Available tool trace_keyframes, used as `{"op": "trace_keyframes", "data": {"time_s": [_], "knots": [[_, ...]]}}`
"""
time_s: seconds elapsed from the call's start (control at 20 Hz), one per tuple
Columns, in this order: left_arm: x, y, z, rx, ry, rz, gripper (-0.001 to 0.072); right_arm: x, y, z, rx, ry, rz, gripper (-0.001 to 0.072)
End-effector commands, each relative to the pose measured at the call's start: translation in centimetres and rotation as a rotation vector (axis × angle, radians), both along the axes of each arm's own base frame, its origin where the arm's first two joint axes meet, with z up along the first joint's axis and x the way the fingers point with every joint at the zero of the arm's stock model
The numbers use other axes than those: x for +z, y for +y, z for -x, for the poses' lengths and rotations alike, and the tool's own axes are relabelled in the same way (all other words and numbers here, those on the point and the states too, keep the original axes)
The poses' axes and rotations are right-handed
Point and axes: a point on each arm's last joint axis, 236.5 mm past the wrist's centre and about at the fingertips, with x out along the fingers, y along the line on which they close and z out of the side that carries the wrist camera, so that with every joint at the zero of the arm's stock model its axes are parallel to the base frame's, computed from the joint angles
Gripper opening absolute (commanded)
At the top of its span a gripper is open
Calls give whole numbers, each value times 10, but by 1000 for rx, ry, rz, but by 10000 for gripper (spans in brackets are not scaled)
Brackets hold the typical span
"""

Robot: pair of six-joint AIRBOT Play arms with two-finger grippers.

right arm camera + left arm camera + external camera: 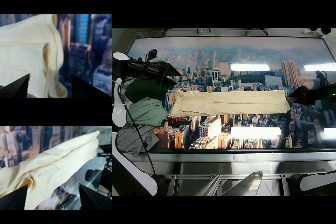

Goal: Fold the shirts.

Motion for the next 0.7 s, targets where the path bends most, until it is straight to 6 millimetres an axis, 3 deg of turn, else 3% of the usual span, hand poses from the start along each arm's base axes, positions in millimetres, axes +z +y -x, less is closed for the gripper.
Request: {"op": "trace_keyframes", "data": {"time_s": [0.0, 0.1, 0.2, 0.25, 0.35, 0.4, 0.45, 0.5, 0.65], "knots": [[12, 4, -2, 46, -5, -4, 594, -19, -5, 2, -23, 80, -10, 585], [4, -10, 7, 10, 6, 0, 446, -35, 23, 2, 5, 113, -114, 584], [1, -31, 13, -39, 12, 1, 379, -43, 51, -1, 30, 132, -200, 583], [0, -42, 14, -64, 2, -2, 305, -43, 63, -2, 50, 128, -234, 488], [-1, -70, 14, -107, -28, -10, 283, -39, 82, -11, 64, 107, -273, 432], [-3, -84, 13, -121, -44, -24, 267, -38, 87, -12, 79, 102, -268, 197], [-10, -96, 13, -138, -58, -63, 83, -35, 89, -15, 90, 94, -267, 18], [-20, -106, 14, -163, -70, -115, 3, -29, 90, -15, 107, 89, -273, 15], [-59, -151, 27, -277, -103, -284, 14, -3, 83, -18, 155, 65, -298, 15]]}}
